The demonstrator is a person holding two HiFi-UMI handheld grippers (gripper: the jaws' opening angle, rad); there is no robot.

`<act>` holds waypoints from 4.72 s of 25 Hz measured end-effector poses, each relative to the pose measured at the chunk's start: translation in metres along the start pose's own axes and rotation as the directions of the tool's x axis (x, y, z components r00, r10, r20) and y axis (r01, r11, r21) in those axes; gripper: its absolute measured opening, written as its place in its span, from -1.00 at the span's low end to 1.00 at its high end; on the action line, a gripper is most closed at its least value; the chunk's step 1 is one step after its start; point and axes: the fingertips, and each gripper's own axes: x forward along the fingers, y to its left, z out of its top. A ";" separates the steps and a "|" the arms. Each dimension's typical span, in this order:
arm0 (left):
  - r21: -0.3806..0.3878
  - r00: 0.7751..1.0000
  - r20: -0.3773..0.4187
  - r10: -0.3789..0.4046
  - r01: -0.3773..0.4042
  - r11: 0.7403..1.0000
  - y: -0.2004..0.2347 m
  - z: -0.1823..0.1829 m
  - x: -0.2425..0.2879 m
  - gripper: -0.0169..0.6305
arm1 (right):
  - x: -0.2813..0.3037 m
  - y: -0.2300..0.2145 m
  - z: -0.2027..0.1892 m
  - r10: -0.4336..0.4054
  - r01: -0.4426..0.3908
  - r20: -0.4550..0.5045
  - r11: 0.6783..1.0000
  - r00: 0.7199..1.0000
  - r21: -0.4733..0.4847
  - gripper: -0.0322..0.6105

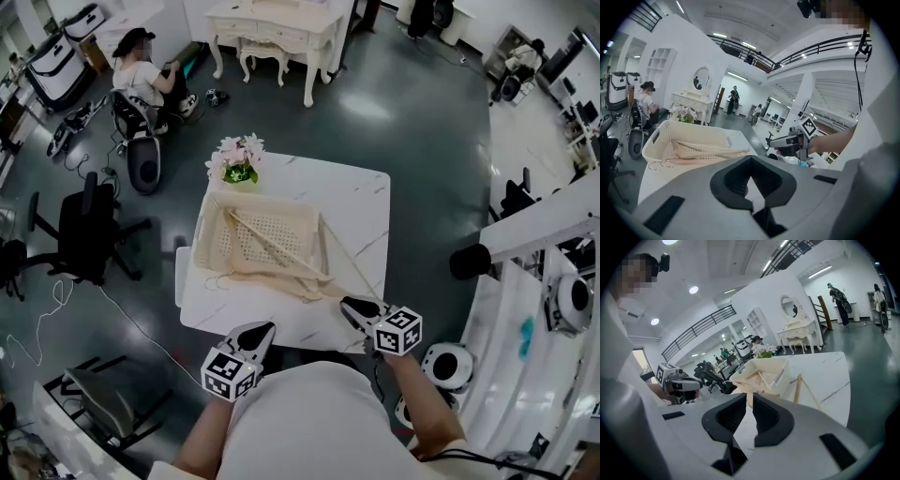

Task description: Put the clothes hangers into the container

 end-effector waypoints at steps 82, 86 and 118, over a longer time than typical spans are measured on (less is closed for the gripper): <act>-0.115 0.993 -0.067 0.102 -0.109 0.987 0.023 -0.033 -0.002 -0.92 | 0.022 -0.055 -0.136 -0.096 -0.122 -0.517 0.920 0.851 -0.372 -0.47; -0.095 0.995 -0.067 0.072 -0.078 0.992 0.024 -0.028 0.002 -0.92 | 0.010 -0.042 -0.130 -0.064 -0.106 -0.485 0.943 0.872 -0.315 -0.47; -0.019 0.999 -0.042 -0.004 0.003 1.000 0.056 0.002 -0.001 -0.92 | 0.004 0.004 -0.009 -0.030 -0.087 -0.302 0.926 0.953 -0.367 -0.47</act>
